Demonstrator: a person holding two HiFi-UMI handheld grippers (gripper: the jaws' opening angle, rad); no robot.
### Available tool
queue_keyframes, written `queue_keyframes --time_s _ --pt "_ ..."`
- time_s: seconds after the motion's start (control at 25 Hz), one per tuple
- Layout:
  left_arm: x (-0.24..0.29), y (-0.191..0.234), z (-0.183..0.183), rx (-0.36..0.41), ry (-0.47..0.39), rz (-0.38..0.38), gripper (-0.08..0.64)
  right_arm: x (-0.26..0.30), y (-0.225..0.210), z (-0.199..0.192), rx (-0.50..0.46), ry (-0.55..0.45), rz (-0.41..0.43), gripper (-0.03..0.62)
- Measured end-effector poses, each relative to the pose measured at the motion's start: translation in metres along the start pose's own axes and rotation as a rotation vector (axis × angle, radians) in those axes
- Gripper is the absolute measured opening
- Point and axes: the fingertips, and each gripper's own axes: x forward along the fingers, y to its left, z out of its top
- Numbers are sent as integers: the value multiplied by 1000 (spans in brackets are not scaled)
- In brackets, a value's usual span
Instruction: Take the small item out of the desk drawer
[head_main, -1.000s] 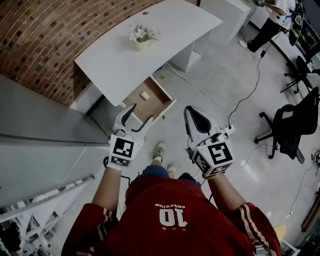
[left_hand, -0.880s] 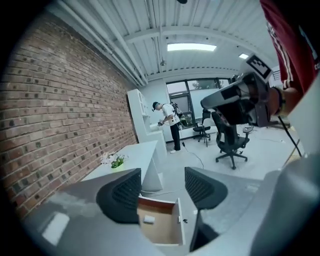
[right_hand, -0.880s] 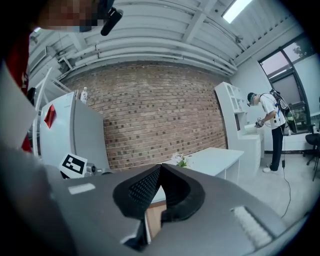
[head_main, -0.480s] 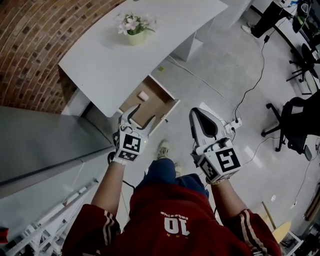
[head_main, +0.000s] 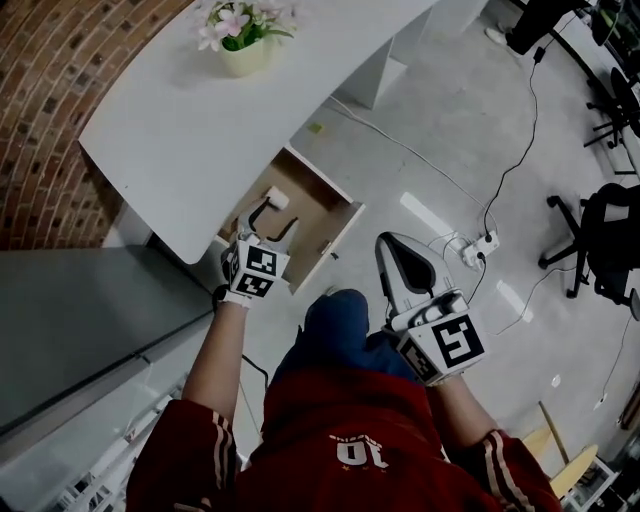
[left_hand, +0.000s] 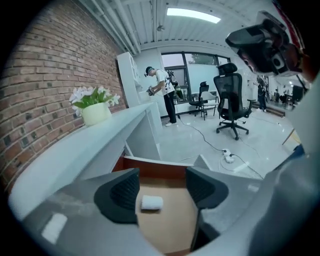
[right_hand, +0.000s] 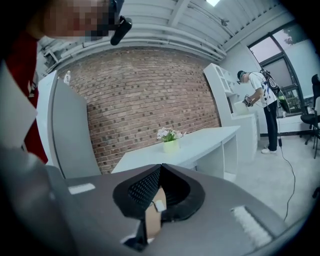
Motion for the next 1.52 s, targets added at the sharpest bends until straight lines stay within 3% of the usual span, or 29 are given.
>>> queue_keyframes --time_s 0.24,0.52,0.72,0.84,1.16,1.36,1.52 --pt "68 17 -65 -30 115 -11 324 22 -20 -31 24 -9 2 -6" --pt "114 31 -112 -79 247 0 345 37 -37 -48 42 7 -14 -7" --pt "132 39 -132 -118 319 38 342 32 -39 -48 7 34 -25 -6" --pt "134 42 -133 -153 328 49 286 27 -39 -40 0 40 -32 -6" --pt "96 22 -80 -263 248 -12 275 -1 -33 6 -3 62 -65 -8" --pt "49 -14 -20 -240 241 -98 275 -33 -20 57 15 50 -73 -8" --pt "10 -41 37 -222 184 -118 275 -73 -16 94 47 26 -99 -7"
